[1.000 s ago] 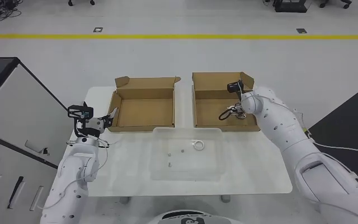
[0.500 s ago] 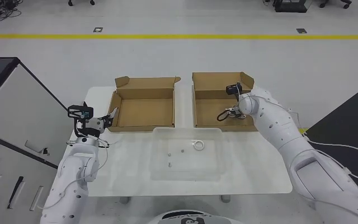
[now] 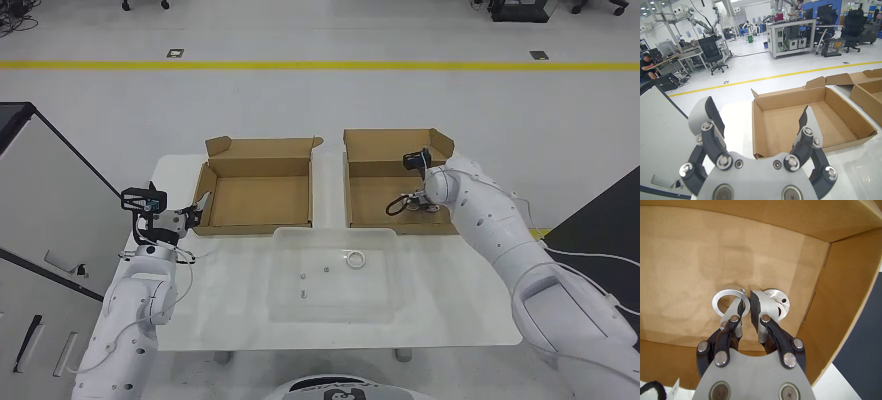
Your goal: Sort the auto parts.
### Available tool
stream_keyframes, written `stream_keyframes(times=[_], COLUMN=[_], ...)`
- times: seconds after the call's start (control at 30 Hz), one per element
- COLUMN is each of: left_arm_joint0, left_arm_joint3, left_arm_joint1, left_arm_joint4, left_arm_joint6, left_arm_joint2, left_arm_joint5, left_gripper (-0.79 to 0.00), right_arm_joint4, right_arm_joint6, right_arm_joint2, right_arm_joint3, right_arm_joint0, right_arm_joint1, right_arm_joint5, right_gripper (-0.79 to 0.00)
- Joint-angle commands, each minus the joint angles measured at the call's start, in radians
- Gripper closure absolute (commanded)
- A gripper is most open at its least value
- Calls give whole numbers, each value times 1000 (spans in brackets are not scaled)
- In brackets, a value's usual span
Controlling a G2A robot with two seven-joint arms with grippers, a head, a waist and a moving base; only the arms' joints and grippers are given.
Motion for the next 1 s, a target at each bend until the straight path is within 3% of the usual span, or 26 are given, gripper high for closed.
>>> stream_keyframes(times=[0.0, 0.17, 0.2, 0.37, 0.4, 0.43, 0.47, 0.7, 0.97], left_arm_joint0=[0, 0, 0, 0, 0, 0, 0, 0, 0], left_arm_joint3=[0, 0, 0, 0, 0, 0, 0, 0, 0], left_arm_joint1=[0, 0, 0, 0, 0, 0, 0, 0, 0], left_arm_joint4=[0, 0, 0, 0, 0, 0, 0, 0, 0], left_arm_joint6=[0, 0, 0, 0, 0, 0, 0, 0, 0], left_arm_joint2=[0, 0, 0, 0, 0, 0, 0, 0, 0], left_arm_joint5=[0, 0, 0, 0, 0, 0, 0, 0, 0], left_gripper=[-785, -785, -785, -785, -785, -785, -785, -785, -785], right_arm_joint4=[0, -1, -2, 3, 3, 0, -2, -31, -7], right_arm_joint6=[-4, -15, -18, -31, -27, -25, -23, 23, 154], right_arm_joint2=[3, 18, 22, 55, 61, 68, 77, 162, 329], right_arm_joint3=[8, 10, 9, -27, -42, -59, -74, -267, -645], right_arm_joint0=[1, 4, 4, 2, -1, -3, -8, -61, -210], right_arm_joint1=[-2, -3, -2, 6, 8, 11, 14, 51, 112], right_arm_joint5=[0, -4, -6, -17, -18, -18, -19, -30, -125], right_gripper=[-249, -382, -453, -566, -610, -720, -770, -785, -785])
